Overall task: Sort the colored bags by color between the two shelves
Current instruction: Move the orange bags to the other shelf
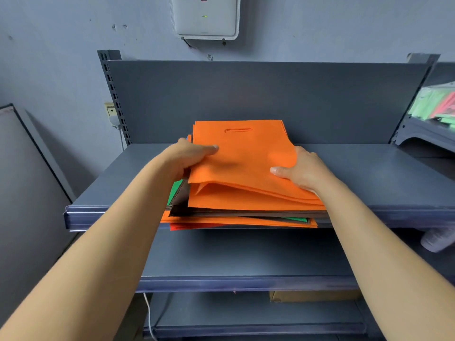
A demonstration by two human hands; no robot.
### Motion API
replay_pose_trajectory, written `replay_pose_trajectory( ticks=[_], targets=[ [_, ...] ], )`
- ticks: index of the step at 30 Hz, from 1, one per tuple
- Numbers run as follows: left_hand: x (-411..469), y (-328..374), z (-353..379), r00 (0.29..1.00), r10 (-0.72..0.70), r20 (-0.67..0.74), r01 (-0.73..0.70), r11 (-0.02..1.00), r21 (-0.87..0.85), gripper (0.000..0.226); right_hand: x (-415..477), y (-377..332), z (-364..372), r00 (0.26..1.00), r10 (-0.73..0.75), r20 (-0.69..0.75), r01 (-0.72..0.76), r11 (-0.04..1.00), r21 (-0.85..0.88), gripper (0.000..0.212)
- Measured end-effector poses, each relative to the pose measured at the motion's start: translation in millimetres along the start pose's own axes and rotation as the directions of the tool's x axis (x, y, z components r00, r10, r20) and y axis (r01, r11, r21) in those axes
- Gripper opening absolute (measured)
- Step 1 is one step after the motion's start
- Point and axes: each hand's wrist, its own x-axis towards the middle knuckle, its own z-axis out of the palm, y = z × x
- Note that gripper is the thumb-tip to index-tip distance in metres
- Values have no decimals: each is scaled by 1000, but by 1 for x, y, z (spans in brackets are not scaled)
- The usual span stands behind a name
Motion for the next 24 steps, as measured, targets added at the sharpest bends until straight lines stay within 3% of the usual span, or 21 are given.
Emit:
replay_pose_trajectory(
  ticks=[3,5,8,12,15,17,21,24],
  targets=[
    [1,-4,0,999,13,-42,-11,999,42,37,5,3,0,1000,-6,22,5,1000,27,88],
    [-5,-4,2,994,107,-38,-100,983,154,15,5,2,0,999,0,46,-1,1000,23,81],
    [-7,-2,7,956,292,-12,-262,876,405,5,3,-1,-1,998,16,63,-17,1000,16,77],
    [-5,-4,7,897,438,-63,-348,786,510,27,4,-4,-1,998,1,57,-3,999,43,81],
    [-10,-5,8,774,629,-80,-509,692,512,39,7,-8,-2,1000,-5,7,5,994,110,92],
    [-12,-9,6,702,707,-89,-603,656,454,46,13,-9,-4,1000,14,-12,-10,966,257,99],
    [-14,-12,-6,668,719,-193,-672,694,258,53,24,-13,-8,997,77,23,-77,838,540,108],
    [-15,-13,-19,643,709,-291,-669,704,238,58,25,-23,-9,999,41,1,-32,765,643,91]
  ],
)
